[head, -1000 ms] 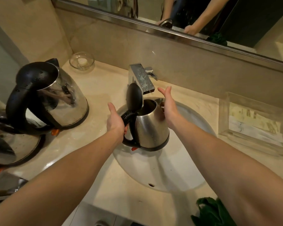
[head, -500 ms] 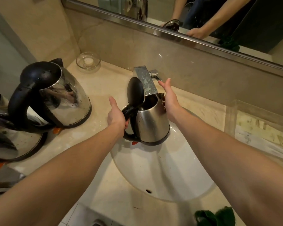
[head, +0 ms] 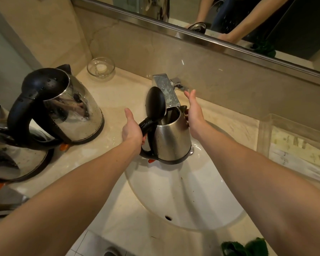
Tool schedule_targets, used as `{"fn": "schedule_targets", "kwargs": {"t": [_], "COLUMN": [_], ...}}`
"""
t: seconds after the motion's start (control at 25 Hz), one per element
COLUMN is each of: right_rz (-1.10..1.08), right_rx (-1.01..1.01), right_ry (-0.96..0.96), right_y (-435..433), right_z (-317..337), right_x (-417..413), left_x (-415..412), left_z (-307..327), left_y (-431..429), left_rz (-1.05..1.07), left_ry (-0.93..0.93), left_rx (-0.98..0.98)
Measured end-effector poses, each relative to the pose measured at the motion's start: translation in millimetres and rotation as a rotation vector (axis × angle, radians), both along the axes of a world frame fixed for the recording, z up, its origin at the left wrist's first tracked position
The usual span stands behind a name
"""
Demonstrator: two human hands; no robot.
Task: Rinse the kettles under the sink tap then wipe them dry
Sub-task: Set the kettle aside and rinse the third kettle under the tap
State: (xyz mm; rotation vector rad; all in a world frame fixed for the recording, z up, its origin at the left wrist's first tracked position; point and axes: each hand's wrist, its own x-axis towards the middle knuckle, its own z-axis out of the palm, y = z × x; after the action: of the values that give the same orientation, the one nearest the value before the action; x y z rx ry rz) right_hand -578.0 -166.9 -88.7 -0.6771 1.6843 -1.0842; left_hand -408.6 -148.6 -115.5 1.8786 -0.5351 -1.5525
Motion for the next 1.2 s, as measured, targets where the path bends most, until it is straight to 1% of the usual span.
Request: {"fn": "schedule_targets", "kwargs": {"t": [0.12,0.2,0.32,0.96,1.08,1.2], "right_rz": [-0.122,-0.22,-0.295,-0.326,-0.342,-0.343], "right_rx": [0.018,0.043,0.057,0.066,0.066,0.065], "right_ry": [-0.008,-0.061,-0.132,-0.178,-0.194,-0.181], "right_y": [3,4,1,1,0,1], "right_z": [-19,-29,-35,-62,-65,-70], "right_x": [1,-1,-1,8,7,8], "left_x": [0,-2,-4,-3,-4,-4], "left_z": [-3,-7,-15,-41,-42,-45], "left_y": [1,3,6,4,3,0], "left_rz": [-0.017,-0.017,-0.006,0.04,0.025,-0.003], "left_ry": [-0.019,-0.032,-0.018,0.004,-0.021,-0.087], "left_rx": [-0.007,-0.019,-0.012,0.021,0.009,-0.011]}}
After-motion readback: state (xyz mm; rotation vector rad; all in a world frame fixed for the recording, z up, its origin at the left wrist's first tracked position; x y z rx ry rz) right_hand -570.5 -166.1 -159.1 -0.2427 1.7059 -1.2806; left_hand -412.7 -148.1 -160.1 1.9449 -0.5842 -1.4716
